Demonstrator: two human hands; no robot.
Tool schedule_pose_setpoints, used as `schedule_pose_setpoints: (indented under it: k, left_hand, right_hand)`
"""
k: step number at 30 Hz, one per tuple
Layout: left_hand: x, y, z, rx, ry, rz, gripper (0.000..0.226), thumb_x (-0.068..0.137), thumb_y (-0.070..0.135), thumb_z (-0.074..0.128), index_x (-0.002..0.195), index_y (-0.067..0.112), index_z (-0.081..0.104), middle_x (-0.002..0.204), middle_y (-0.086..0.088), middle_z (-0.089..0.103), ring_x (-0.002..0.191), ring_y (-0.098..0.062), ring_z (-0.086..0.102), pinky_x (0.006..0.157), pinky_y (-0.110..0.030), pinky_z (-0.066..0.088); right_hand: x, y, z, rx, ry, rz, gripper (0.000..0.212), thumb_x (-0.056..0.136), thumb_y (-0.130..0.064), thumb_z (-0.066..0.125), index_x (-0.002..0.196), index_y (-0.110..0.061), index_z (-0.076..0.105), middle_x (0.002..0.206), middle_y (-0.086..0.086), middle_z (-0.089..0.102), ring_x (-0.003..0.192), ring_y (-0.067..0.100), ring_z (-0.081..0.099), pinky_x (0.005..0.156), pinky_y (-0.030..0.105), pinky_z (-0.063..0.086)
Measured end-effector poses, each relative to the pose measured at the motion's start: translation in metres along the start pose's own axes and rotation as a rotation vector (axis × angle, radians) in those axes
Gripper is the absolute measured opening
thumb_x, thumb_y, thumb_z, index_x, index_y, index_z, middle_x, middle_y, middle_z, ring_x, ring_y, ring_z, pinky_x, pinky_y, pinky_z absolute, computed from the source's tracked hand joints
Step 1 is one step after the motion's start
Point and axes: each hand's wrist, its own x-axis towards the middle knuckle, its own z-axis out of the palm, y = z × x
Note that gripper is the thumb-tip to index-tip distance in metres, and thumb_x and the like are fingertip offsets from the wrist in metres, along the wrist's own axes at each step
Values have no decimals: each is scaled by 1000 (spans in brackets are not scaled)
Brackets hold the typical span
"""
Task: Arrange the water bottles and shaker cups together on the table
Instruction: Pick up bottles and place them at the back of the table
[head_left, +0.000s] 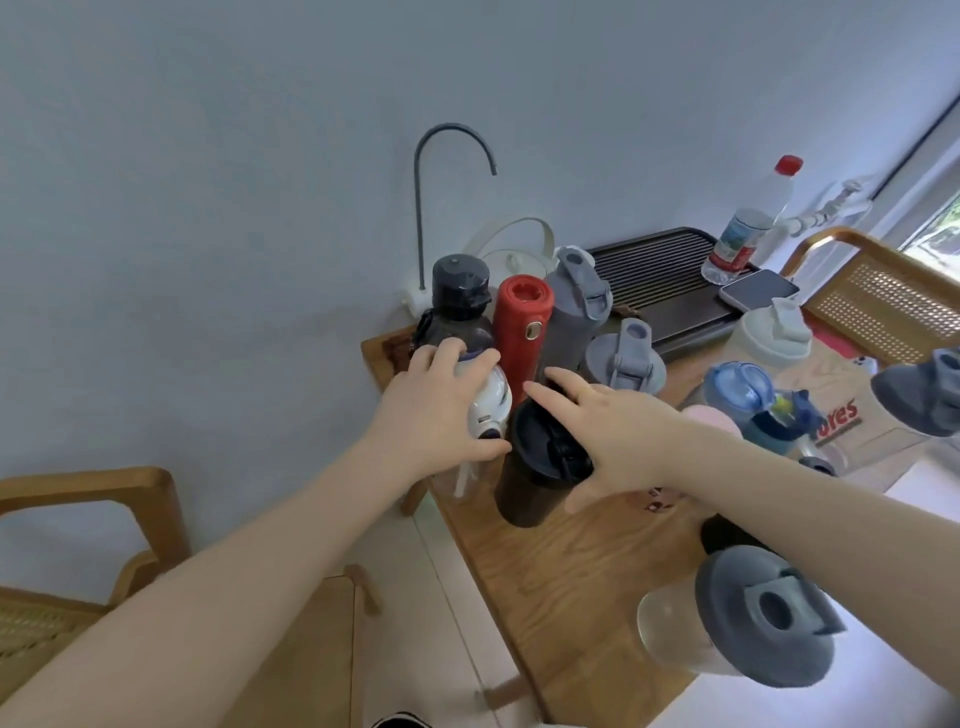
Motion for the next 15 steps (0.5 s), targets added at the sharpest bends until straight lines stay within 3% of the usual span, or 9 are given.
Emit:
schedule_pose_setpoints:
  k: [3,7,15]
  left_hand:
    - [-1,-3,2,-50,-5,1,89,67,56,68,139,29,23,140,-4,28,129,-27,25,95,-40,44]
    - [-1,-3,-2,-52,-31,-38,88,65,51,71,137,29,25,134,-2,30,128,-25,27,91,-38,46]
    - [3,6,0,-103,-28,-157,87,62,40,71,135,28,24,134,-4,26,127,-27,27,91,-42,48]
  right_hand:
    - [6,0,14,29,51,-17,113,66,-56,72,146,-36,-5,158,9,-10,131,36,38,98,44,48]
    - [13,4,17,1,123,-60,95,69,-50,70,142,-33,12,155,14,4,121,37,46,92,42,48]
    - [33,13,12,-23,208,-48,98,68,-53,70,144,-27,12,153,20,13,124,39,43,104,44,37]
